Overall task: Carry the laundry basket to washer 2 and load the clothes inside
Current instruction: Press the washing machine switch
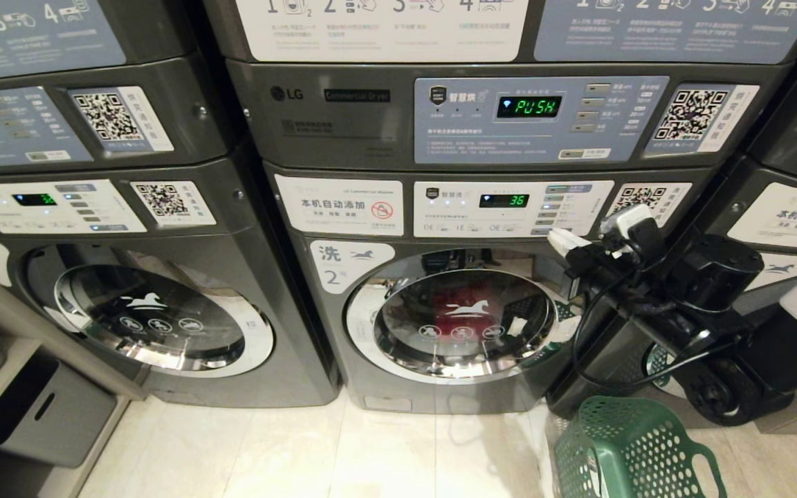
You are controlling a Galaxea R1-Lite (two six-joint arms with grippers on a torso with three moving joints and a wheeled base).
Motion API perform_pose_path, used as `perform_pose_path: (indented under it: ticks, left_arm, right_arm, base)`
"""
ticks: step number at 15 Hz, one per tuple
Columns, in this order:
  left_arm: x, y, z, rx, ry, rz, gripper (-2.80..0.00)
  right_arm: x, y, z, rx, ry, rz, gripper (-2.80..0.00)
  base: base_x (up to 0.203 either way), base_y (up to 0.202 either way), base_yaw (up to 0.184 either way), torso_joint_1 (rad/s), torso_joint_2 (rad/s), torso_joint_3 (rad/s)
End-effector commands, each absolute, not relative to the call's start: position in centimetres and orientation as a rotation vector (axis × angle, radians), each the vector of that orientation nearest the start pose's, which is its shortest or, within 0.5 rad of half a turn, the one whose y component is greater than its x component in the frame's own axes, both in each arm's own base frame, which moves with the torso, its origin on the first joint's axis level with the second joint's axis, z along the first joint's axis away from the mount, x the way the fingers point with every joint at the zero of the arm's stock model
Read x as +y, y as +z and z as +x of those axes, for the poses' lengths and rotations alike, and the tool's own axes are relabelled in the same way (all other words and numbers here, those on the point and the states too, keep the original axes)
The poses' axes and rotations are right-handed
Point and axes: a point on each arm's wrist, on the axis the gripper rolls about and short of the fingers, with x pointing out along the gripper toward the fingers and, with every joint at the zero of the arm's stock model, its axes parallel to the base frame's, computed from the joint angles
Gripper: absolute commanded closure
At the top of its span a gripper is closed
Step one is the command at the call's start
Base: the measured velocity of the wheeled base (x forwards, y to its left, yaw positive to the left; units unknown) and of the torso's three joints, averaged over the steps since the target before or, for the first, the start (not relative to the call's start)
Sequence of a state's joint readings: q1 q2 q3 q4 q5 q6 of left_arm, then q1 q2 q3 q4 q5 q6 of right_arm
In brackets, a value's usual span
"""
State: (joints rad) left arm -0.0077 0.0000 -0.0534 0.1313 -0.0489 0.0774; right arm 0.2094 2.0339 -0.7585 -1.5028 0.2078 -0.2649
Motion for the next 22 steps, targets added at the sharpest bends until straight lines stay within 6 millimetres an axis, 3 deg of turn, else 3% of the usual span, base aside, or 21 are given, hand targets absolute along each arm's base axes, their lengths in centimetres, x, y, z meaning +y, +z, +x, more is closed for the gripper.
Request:
perform_pose_path:
  ticks: [1, 8, 22]
  left_arm:
    - [-0.1, 7.7, -2.8, 0.074, -0.06, 0.077, 0.0]
    - [-0.1, 7.7, -2.8, 0.075, -0.06, 0.077, 0.0]
    - [-0.1, 7.7, -2.8, 0.074, -0.06, 0.077, 0.0]
  right_arm:
    - [7.8, 14.7, 34.2, -0.283, 0.387, -0.262, 0.0]
    - [8.2, 12.2, 35.6, -0.226, 0.393, -0.275, 0.0]
    - [8.5, 12.4, 38.1, -0.253, 0.353, -0.266, 0.0]
  base:
    - [0.0, 0.0, 0.0, 0.0, 0.0, 0.0]
    - [0.0, 0.0, 0.0, 0.0, 0.0, 0.0]
    - [0.0, 0.0, 0.0, 0.0, 0.0, 0.0]
